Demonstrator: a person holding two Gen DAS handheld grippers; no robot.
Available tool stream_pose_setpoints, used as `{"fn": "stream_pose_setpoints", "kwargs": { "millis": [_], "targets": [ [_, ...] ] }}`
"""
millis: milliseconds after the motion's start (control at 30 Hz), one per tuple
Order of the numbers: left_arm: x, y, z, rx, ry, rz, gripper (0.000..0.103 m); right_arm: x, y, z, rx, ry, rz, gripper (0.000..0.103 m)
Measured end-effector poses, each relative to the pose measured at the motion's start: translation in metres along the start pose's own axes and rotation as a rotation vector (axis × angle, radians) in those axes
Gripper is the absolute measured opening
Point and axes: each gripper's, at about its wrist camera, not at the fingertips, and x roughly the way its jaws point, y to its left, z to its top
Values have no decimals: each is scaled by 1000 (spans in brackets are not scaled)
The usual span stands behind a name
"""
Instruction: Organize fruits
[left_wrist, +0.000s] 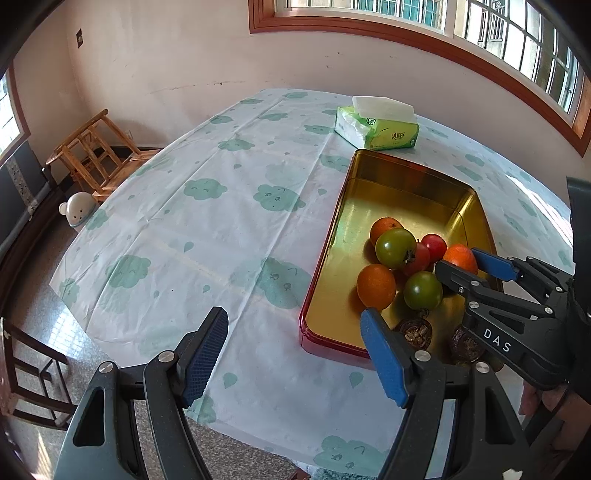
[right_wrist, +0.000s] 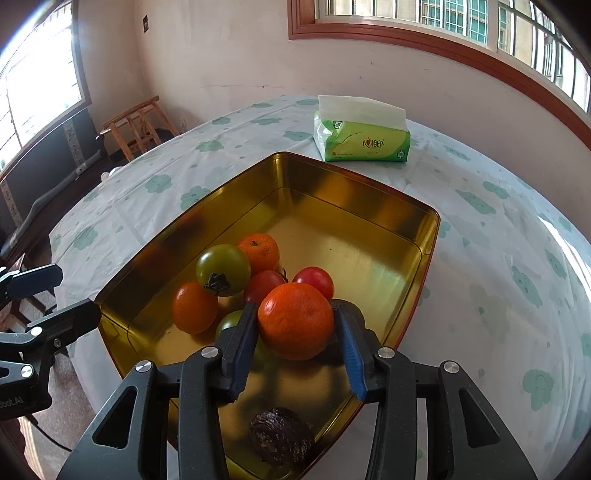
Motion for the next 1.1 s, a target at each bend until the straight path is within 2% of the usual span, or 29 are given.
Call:
{"fn": "stream_pose_setpoints", "kwargs": {
  "millis": [167,267,433,633,800,1100],
  "targets": [
    [-1,-3,-1,8,2,6,71,-6,2,1,-6,-16,-7,57],
    [-1,-4,-1,7,2,7,71,-11,3,1,-3,-21,-14,63],
    [-2,-4,-2,7,2,7,71,-26,3,-2,6,-44,-18,82],
    [-5,-7,-3,9,2,11,71,-42,1,-12,20,-33,-27,95],
    [-7,-11,-4,12,4,8,71,-51,3,-27,24,-8,-39,98],
    [-12,-23,-8,36,10,-9,72,-49,6,-46,26,42,-38,98]
  ]
}}
